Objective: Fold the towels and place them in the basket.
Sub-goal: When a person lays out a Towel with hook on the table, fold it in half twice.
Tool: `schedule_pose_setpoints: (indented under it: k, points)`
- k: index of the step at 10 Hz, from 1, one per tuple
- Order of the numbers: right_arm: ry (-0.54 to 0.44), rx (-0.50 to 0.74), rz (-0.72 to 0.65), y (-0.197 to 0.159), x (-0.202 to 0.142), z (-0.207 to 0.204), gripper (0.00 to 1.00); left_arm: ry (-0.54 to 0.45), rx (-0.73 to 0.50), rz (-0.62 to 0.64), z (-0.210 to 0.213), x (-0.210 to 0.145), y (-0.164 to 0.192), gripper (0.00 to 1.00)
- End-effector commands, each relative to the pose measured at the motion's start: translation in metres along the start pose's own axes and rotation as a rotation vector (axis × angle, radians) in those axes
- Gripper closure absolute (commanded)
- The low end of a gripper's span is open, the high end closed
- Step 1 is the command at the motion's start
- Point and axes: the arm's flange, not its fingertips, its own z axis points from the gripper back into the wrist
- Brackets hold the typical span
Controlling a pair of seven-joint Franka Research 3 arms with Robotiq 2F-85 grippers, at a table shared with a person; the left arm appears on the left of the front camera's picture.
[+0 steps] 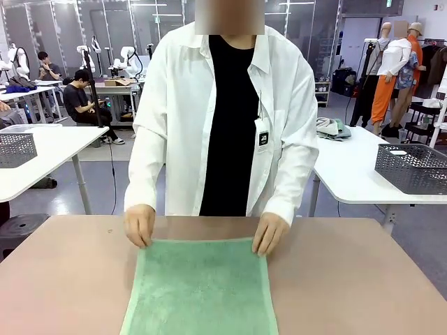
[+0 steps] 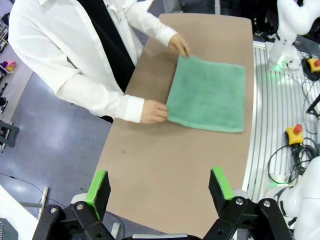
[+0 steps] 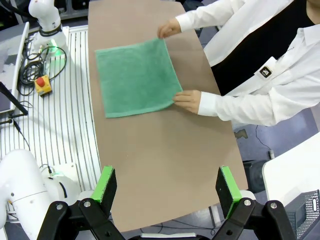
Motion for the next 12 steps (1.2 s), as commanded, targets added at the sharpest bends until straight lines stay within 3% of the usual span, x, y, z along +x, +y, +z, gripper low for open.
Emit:
schedule_pose_setpoints:
  k: [1, 12]
  points:
    - [-0.008, 0.007, 0.017, -0.0003, -0.0004, 0.0001, 0.0, -0.011, -0.003, -0.015, -0.0015, 0.001, -0.0006, 0.0]
    - [-0.008, 0.007, 0.017, -0.0003, -0.0004, 0.0001, 0.0, -0.011, -0.003, -0.015, -0.0015, 0.001, -0.0006, 0.0]
